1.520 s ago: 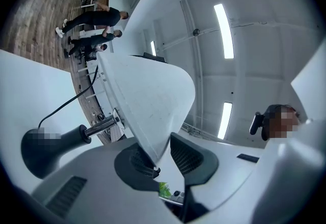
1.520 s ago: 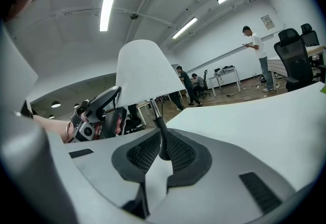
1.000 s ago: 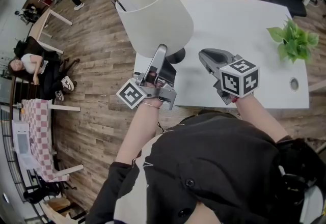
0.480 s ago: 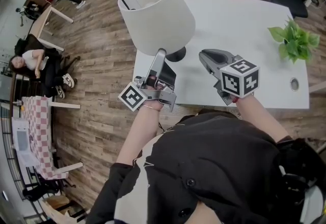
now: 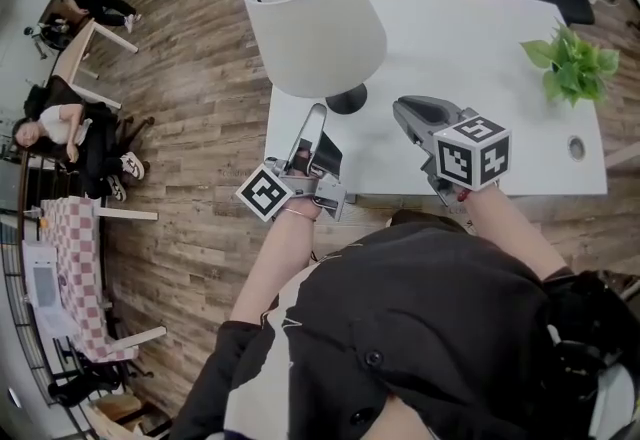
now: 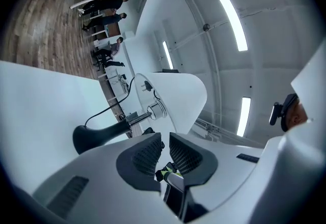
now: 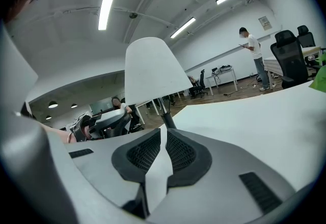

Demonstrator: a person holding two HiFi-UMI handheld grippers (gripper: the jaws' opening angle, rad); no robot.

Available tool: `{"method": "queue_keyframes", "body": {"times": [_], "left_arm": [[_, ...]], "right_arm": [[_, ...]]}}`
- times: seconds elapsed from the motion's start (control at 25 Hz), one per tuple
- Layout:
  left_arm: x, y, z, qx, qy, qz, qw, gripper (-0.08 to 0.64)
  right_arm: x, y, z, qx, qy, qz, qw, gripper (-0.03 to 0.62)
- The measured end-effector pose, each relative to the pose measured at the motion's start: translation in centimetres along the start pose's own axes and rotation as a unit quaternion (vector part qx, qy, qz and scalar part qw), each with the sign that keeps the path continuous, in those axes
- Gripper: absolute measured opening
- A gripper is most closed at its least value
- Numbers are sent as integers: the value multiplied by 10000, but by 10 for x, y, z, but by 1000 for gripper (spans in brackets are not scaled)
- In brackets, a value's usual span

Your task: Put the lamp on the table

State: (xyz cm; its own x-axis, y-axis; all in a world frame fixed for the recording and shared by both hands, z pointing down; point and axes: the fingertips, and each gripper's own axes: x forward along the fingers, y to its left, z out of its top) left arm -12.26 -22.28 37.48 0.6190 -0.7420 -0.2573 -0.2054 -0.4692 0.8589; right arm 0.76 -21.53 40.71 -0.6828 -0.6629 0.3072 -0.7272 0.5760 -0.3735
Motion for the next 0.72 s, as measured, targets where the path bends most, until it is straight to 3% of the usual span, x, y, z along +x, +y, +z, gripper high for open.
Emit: {"method": "queue_keyframes", "body": {"times": [0.2,0.4,0.56,0.72], "left_arm": [[-25,-16,9,-48,0,-196,9998,23],[-56,-51,16,212,49,-584,9981,14],[-94,-82,19,1085,481,-459,9919,12],[-131,-107,19,1978,958,-207,9753,13]], "right_arm": [[-1,27,-8,7,-21,-33,10000,51],[-2,53,-12,-49,-125,-177,9998,51],[-13,79,-9,-125,-270,-362,9989,51],[-30,109,-8,-172,-462,-566,9972,51]]}}
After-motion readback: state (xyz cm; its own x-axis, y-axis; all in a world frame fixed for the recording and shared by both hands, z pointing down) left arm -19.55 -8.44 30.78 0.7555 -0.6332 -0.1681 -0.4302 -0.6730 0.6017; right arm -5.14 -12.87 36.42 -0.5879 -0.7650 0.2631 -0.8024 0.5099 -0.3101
